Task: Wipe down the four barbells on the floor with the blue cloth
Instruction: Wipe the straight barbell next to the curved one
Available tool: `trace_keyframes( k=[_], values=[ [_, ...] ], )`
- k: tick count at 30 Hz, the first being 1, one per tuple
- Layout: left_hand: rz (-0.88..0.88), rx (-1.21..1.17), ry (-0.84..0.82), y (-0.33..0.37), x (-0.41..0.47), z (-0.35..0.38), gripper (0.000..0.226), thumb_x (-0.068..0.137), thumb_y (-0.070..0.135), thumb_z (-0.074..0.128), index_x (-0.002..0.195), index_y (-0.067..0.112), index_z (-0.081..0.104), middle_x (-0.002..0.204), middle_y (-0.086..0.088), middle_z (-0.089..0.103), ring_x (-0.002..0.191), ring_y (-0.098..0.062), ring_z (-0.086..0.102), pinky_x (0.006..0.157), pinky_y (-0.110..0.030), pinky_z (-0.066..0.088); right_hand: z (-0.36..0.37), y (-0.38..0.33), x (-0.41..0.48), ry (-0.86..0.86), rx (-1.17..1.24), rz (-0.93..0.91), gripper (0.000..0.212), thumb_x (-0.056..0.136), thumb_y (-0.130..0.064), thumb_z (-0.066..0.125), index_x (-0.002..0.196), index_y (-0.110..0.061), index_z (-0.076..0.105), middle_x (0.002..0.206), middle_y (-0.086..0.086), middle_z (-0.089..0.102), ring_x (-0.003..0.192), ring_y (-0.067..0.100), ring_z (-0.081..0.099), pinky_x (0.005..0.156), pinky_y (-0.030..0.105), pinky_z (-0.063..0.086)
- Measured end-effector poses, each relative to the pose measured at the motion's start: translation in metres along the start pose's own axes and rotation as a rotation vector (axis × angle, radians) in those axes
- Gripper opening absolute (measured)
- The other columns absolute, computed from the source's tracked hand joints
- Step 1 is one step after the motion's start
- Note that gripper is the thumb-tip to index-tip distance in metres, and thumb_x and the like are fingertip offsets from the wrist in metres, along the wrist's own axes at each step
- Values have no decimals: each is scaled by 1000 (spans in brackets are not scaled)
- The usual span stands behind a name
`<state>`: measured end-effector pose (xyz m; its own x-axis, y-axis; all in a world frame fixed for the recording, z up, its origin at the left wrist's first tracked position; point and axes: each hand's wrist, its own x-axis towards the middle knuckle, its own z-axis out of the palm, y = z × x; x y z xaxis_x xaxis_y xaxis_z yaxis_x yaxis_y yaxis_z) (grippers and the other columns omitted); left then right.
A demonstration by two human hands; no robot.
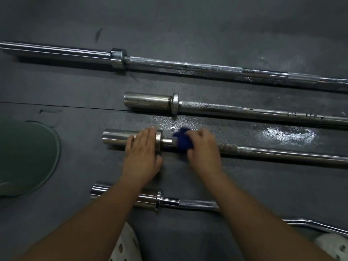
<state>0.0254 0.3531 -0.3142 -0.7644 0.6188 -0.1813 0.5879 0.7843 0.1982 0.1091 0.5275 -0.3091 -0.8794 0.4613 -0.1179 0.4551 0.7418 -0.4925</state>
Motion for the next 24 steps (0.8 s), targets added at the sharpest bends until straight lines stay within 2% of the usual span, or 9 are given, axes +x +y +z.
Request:
trace_keyframes(
  k=[2,3,7,9,11,13,18,22,24],
  values=[
    [0,48,-56,-5,-2,2,92,87,43,56,157,14,4,163,-8,18,151,-23,13,123,-50,5,2,-5,0,156,52,280,47,79,-6,63,123,-22,60,113,5,45,106,23,44,76,29,40],
    [5,62,-60,-4,-3,3,91,87,45,54,157,14,6,162,-9,19,151,-25,13,122,-52,6,7,-17,-2,149,43,289,46,79,-7,62,123,-23,60,114,5,44,106,24,43,76,28,38],
    [12,29,-15,8,-4,4,85,81,48,47,155,17,21,159,-7,29,146,-31,27,118,-62,11,20,-45,2,-93,57,-97,48,75,-8,61,120,-24,58,108,4,44,100,24,47,81,35,49],
    [25,29,-14,11,-3,4,85,76,45,51,153,19,25,159,-6,29,145,-32,27,116,-64,11,12,-24,12,-55,89,-8,48,75,-8,60,120,-24,61,108,5,47,98,26,50,83,34,48],
    [34,32,-18,10,-3,3,87,75,42,57,153,20,25,159,-6,26,146,-31,24,116,-65,10,5,-1,7,93,84,205,48,76,-8,62,122,-23,62,111,7,48,103,29,49,83,33,45],
    [42,52,-19,9,-5,5,90,73,42,61,153,19,26,159,-6,27,145,-32,26,116,-65,12,10,-9,-8,140,61,298,49,77,-8,63,123,-23,61,115,8,46,106,30,46,83,34,43],
    [13,-8,0,7,-5,5,93,77,36,66,154,11,21,158,-9,33,145,-29,30,117,-63,16,26,-39,-10,-86,127,-95,54,75,-4,60,126,-22,58,112,5,46,102,25,48,86,33,47],
    [9,4,-34,3,-6,1,98,75,25,70,156,5,17,161,-15,24,149,-29,24,120,-56,15,22,-27,6,116,316,291,50,83,-5,59,131,-19,58,114,0,44,103,20,51,90,21,36],
    [2,-13,-28,0,-7,2,96,76,21,70,155,2,18,162,-18,20,149,-32,21,122,-51,13,28,-47,13,71,394,227,49,85,-4,57,133,-16,58,120,4,48,106,17,50,93,13,30]
  ],
)
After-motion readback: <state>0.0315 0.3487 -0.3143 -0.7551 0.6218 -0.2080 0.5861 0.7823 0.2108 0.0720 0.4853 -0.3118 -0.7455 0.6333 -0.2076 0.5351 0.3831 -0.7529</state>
